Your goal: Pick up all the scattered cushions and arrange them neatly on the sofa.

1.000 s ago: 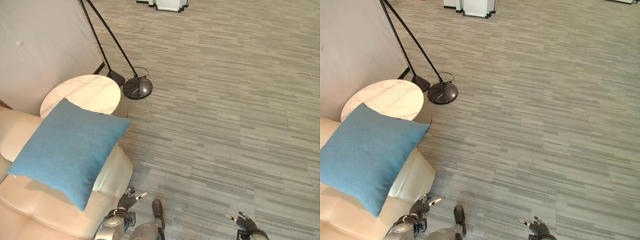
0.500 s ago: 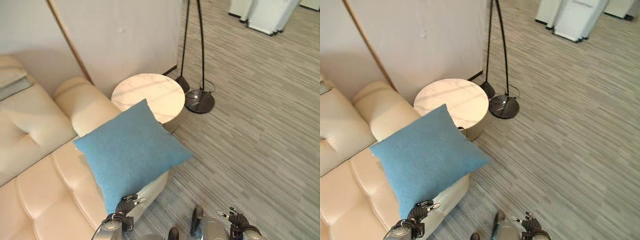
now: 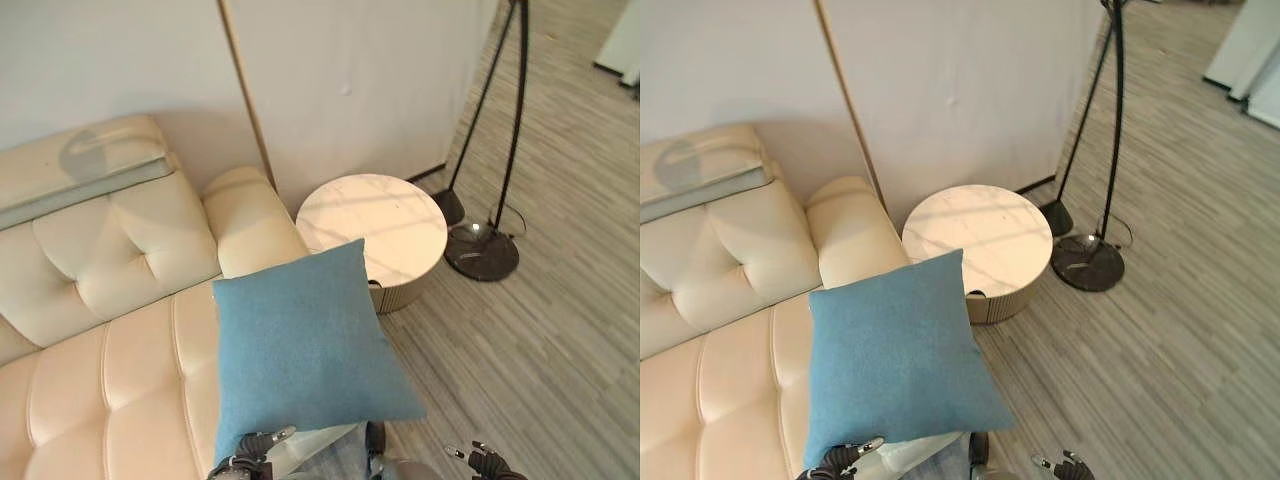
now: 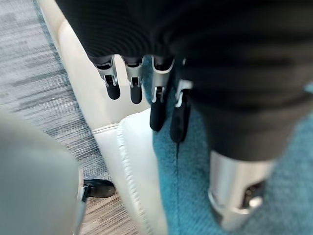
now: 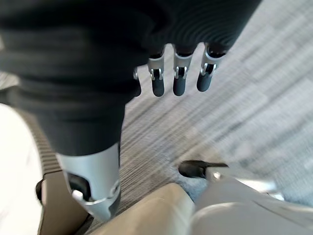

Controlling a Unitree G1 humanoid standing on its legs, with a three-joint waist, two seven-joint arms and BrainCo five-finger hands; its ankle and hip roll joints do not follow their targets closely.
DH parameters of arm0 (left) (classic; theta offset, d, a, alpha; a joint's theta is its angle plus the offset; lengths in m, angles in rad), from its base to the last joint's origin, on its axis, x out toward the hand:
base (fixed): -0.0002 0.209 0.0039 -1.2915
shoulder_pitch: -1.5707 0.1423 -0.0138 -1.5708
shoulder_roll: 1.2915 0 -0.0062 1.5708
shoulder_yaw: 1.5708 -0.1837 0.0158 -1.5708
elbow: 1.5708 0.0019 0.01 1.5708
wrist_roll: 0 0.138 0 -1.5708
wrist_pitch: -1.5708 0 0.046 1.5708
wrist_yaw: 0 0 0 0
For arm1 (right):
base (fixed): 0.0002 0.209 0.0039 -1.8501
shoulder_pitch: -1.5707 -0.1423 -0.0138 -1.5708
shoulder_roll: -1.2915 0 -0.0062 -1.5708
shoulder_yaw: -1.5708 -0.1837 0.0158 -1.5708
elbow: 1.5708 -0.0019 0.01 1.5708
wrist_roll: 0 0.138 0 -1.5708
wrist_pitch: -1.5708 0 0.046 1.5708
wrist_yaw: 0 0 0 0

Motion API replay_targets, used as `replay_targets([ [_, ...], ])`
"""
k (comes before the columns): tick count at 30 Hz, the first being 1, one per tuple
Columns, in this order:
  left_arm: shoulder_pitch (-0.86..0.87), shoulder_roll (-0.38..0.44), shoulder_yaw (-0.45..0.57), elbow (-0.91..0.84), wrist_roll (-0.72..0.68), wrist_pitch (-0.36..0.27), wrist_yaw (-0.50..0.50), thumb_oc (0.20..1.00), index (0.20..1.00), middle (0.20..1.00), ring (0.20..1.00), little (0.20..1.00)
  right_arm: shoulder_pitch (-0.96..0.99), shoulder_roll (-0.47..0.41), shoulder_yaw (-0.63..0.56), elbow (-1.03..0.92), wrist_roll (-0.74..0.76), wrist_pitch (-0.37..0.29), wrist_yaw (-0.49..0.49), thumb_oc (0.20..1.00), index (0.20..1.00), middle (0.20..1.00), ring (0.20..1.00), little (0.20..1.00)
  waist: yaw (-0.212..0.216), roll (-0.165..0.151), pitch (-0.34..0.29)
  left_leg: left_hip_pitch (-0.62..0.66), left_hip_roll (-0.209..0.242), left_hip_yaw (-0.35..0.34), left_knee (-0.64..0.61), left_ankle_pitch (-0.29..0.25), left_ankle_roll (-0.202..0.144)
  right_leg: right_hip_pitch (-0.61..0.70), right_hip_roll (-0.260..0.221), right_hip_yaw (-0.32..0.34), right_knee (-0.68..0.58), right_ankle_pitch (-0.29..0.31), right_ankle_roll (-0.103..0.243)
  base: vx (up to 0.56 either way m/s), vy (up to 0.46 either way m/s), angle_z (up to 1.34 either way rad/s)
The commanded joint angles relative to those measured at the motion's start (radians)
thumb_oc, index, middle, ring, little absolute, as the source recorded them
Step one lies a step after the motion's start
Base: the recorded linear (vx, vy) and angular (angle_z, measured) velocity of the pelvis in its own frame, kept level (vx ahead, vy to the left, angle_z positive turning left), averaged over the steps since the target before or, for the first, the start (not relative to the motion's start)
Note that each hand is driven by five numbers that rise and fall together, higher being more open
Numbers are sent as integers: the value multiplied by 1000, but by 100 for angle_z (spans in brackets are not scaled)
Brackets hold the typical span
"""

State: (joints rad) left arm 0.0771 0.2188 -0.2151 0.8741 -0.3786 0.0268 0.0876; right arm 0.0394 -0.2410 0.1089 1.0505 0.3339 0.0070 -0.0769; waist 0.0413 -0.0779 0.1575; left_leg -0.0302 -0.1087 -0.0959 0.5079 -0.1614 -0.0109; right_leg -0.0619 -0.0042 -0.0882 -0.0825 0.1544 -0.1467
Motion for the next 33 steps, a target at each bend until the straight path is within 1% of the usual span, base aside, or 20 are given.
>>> replay_targets([
  [1,-51,3,2,-40,-18,-36,0,1000,1000,1000,1000,1000,-14,-46,8,-20,22,-18,-5,1000,1000,1000,1000,1000,-35,24,17,-3,141,86,-181,119,-17,117,-42,-76,-5,-187,190,46,-154,21],
  [2,-51,2,1,-32,-13,-34,-3,1000,1000,1000,1000,1000,-15,-47,5,-18,23,-18,-7,1000,1000,1000,1000,1000,-39,24,16,-5,150,140,-182,106,-17,125,-42,-94,-5,-196,188,31,-98,54],
  [3,-51,1,1,-32,-13,-34,-3,1000,1000,1000,1000,1000,-15,-47,5,-18,23,-18,-7,1000,1000,1000,1000,1000,-39,25,16,-5,151,140,-181,105,-17,126,-42,-94,-5,-196,188,59,-107,77],
  [4,-46,-1,3,-23,-8,-30,-10,1000,1000,1000,1000,1000,-15,-43,-4,-12,26,-15,-8,1000,1000,1000,1000,1000,-47,28,8,14,156,229,-247,72,-11,141,-46,-137,-5,-214,190,99,-62,94],
  [5,-42,-4,-2,-8,2,-26,-16,1000,1000,1000,1000,1000,-8,-42,-7,-12,26,-13,-8,1000,1000,1000,1000,1000,-55,39,1,33,148,275,-312,42,-6,157,-46,-171,-5,-226,200,103,-54,117],
  [6,-44,-6,-1,-6,2,-25,-17,1000,1000,1000,1000,1000,-11,-39,-10,-7,28,-12,-11,1000,1000,1000,1000,1000,-57,41,-1,34,138,278,-333,34,-3,157,-48,-181,-5,-226,203,61,17,120],
  [7,-41,-7,-5,1,7,-24,-20,1000,1000,1000,1000,1000,-10,-35,-10,-3,27,-12,-10,1000,1000,1000,1000,1000,-63,48,-7,44,134,316,-382,49,-3,157,-47,-205,-5,-229,206,6,18,116],
  [8,-41,-7,-4,1,7,-24,-20,1000,1000,1000,1000,1000,-10,-35,-10,-3,27,-12,-10,1000,1000,1000,1000,1000,-64,48,-7,45,133,315,-384,51,-3,157,-48,-206,-5,-229,206,3,50,67],
  [9,-42,-7,-6,5,15,-18,-24,1000,1000,1000,1000,1000,-10,-28,-9,6,17,-10,-15,1000,1000,1000,1000,1000,-74,57,-14,64,135,367,-453,75,-12,157,-49,-248,-5,-232,208,12,75,57],
  [11,-41,-7,-5,38,22,-17,-27,1000,1000,1000,1000,1000,-13,-13,-4,16,11,-7,-18,1000,1000,1000,1000,1000,-76,69,-34,102,122,338,-566,106,-17,160,-50,-288,-5,-231,219,63,163,69],
  [15,-45,-18,19,111,-4,-12,-27,1000,1000,1000,1000,1000,-21,8,11,25,8,-6,-11,1000,1000,1000,1000,1000,-73,66,-34,121,116,336,-595,113,-5,158,-65,-299,40,-229,223,43,185,42],
  [18,-55,-22,56,210,-28,-5,-28,1000,1000,1000,1000,1000,-29,25,8,64,12,1,-7,1000,1000,1000,1000,1000,-78,61,-11,122,113,322,-595,105,14,95,-86,-268,180,-241,234,-48,183,10],
  [19,-58,-21,70,255,-27,2,-33,1000,1000,1000,1000,1000,-33,28,-3,92,15,6,-8,1000,1000,1000,1000,1000,-85,62,-1,121,112,315,-595,105,20,65,-94,-240,227,-238,249,-88,157,21],
  [20,-64,-14,83,293,-23,2,-35,1000,1000,1000,1000,1000,-40,33,-11,107,18,9,-9,1000,1000,1000,1000,1000,-96,63,7,117,112,306,-595,106,24,32,-91,-186,264,-240,261,-88,134,22],
  [21,-71,-6,97,342,-13,2,-41,1000,1000,1000,1000,1000,-46,36,-19,134,22,12,-5,1000,1000,1000,1000,1000,-103,63,8,109,112,299,-595,107,24,14,-76,-115,262,-240,268,-88,77,21],
  [22,-74,7,114,379,7,0,-46,1000,1000,1000,1000,1000,-45,32,-34,180,20,17,-5,1000,1000,1000,1000,1000,-104,63,0,96,112,292,-595,114,25,16,-69,-59,211,-224,262,-49,33,32],
  [24,-87,62,166,442,43,0,-53,1000,1000,1000,1000,1000,-41,-4,-86,269,27,33,-5,1000,1000,1000,1000,1000,-101,49,-23,95,112,270,-595,119,21,57,-76,2,91,-194,251,37,-41,39],
  [26,-90,84,189,460,51,-1,-52,1000,1000,1000,1000,1000,-42,-23,-103,298,18,41,-4,1000,1000,1000,1000,1000,-95,43,-35,96,114,272,-595,117,17,77,-76,-10,49,-187,253,67,-78,32],
  [28,-96,150,234,482,54,4,-55,1000,1000,1000,1000,1000,-51,-80,-133,329,12,46,-4,1000,1000,1000,1000,1000,-92,37,-54,96,119,274,-595,123,4,108,-63,-15,-5,-174,252,68,-118,13],
  [33,-173,329,262,487,106,2,-55,1000,1000,1000,1000,1000,-72,-241,-192,342,-6,47,5,1000,1000,1000,1000,1000,-101,38,-71,102,134,288,-595,133,-19,118,-55,-33,-5,-191,252,21,-79,-11],
])
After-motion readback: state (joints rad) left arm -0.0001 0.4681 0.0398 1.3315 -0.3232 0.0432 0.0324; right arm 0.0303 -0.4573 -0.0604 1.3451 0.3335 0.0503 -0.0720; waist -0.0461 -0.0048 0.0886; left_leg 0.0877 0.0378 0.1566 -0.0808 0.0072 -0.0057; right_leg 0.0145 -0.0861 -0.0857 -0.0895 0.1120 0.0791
